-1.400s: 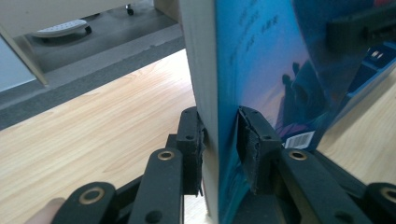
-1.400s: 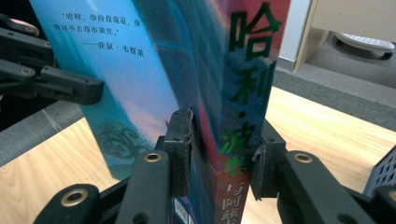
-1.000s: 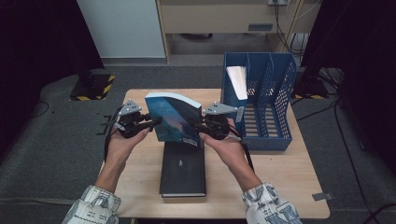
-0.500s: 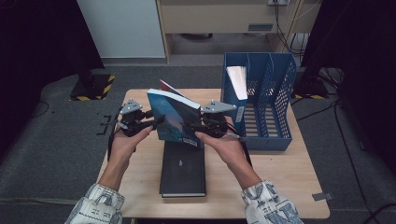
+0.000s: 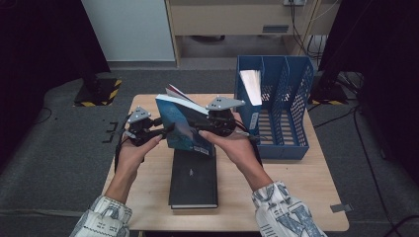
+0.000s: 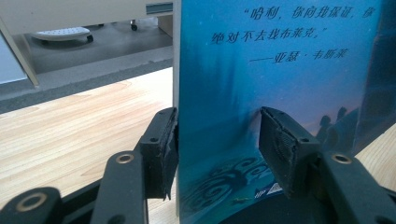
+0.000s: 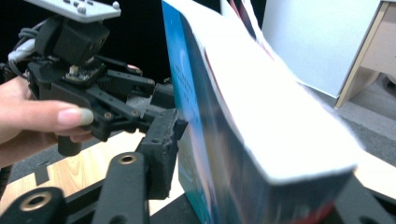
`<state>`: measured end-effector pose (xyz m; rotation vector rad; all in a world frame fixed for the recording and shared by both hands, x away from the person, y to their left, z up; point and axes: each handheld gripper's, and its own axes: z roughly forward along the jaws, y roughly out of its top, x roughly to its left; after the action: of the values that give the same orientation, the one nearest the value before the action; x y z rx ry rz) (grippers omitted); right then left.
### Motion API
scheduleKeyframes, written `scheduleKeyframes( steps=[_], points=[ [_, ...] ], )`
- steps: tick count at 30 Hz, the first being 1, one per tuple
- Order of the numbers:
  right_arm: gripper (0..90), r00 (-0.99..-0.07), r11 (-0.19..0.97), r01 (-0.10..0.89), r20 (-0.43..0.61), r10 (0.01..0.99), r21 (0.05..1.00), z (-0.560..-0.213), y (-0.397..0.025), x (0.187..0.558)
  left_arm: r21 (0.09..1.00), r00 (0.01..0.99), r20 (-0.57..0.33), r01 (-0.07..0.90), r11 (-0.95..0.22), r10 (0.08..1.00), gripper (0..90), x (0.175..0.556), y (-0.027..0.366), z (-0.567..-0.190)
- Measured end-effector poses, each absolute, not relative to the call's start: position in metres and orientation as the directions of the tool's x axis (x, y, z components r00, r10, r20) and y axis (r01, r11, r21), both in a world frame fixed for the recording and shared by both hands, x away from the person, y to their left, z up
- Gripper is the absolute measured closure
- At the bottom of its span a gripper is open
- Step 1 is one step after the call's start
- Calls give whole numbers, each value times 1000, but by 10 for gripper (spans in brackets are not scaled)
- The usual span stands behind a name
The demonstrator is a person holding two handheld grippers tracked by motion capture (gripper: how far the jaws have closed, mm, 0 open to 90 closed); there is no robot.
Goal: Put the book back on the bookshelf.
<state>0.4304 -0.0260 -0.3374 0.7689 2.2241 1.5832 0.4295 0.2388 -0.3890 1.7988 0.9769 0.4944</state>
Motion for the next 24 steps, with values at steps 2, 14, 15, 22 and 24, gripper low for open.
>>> scheduleKeyframes(
  steps=[2, 14, 15, 22, 24],
  points=[
    [566, -813, 253, 240, 51, 580, 937, -335, -25, 433, 897, 592, -95, 400, -189, 800, 463, 430, 238, -390],
    [644, -826, 298, 220, 15, 563, 929, -323, -16, 441, 899, 581, -80, 392, -193, 810, 374, 422, 241, -398],
    [649, -827, 302, 220, 13, 562, 928, -323, -16, 442, 899, 579, -82, 394, -190, 811, 367, 420, 242, -400],
    [698, -820, 305, 221, 7, 573, 926, -325, -13, 444, 881, 565, -91, 430, -199, 820, 314, 397, 252, -433],
    [715, -821, 307, 223, 9, 570, 925, -325, -12, 445, 872, 548, -85, 444, -203, 832, 306, 388, 257, -447]
  ],
)
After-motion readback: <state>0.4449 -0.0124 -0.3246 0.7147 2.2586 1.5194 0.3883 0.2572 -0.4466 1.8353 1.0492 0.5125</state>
